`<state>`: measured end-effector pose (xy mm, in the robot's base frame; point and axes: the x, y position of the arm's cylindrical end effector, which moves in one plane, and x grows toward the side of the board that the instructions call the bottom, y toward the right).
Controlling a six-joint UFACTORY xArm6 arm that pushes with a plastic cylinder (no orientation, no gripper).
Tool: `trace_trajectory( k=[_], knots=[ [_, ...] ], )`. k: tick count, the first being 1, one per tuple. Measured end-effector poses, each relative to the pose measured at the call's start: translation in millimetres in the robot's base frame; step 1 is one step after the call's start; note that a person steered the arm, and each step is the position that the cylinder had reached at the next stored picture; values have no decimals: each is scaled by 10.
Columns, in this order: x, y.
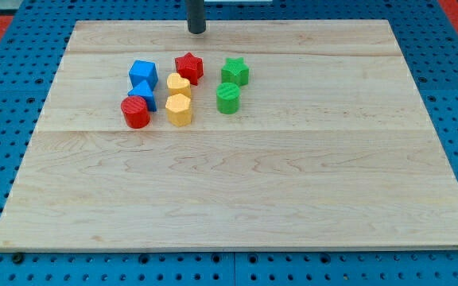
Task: Move the green circle to the center
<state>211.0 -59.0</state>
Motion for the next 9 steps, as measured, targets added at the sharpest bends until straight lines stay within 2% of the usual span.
trace_trajectory(
  k=[3, 4, 5, 6, 7, 8, 9],
  knots=[
    [-27, -7],
    [348, 131],
    [1147, 719],
    [1626, 734],
    [1907, 728],
    [1917, 581],
    [1908, 125]
  ],
)
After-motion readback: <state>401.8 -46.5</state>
